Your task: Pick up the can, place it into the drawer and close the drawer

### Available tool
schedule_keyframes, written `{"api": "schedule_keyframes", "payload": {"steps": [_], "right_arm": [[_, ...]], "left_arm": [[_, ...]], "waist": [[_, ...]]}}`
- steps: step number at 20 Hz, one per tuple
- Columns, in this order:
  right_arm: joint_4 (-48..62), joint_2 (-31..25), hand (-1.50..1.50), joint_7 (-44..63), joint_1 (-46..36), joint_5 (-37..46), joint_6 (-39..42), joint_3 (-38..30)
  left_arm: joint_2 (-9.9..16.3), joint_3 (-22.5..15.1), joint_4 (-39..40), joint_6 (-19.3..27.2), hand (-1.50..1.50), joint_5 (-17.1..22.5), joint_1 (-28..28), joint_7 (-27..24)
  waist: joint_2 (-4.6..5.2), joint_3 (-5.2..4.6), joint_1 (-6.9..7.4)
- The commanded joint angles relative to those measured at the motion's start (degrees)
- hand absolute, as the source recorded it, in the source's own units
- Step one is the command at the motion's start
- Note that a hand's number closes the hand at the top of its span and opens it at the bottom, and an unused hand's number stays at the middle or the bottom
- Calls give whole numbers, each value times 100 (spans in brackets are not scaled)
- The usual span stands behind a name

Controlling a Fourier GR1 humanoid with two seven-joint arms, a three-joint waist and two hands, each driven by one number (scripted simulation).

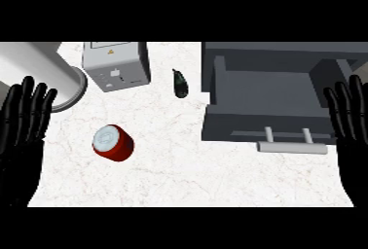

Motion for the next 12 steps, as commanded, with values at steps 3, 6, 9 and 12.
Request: {"api": "schedule_keyframes", "payload": {"steps": [3, 6, 9, 12], "right_arm": [[-171, 45, -150, 112, 184, -42, -18, 2], [-91, -22, -150, 171, 57, -24, -144, -269], [350, 62, -150, 886, 548, 11, -388, -421], [235, 89, -150, 1300, 251, 81, -547, -357]], "left_arm": [[-683, 7, -496, 1382, -150, -1224, 397, 357], [-714, 61, -563, 2622, -150, -1775, 804, 469], [-721, 236, -71, 3634, -150, -1150, 1290, 1449], [-724, -591, -307, 4629, -150, -1880, 1332, 2098]], "waist": [[-120, 30, -143], [-129, 37, -59], [-71, 24, -67], [-88, 33, -158]]}}
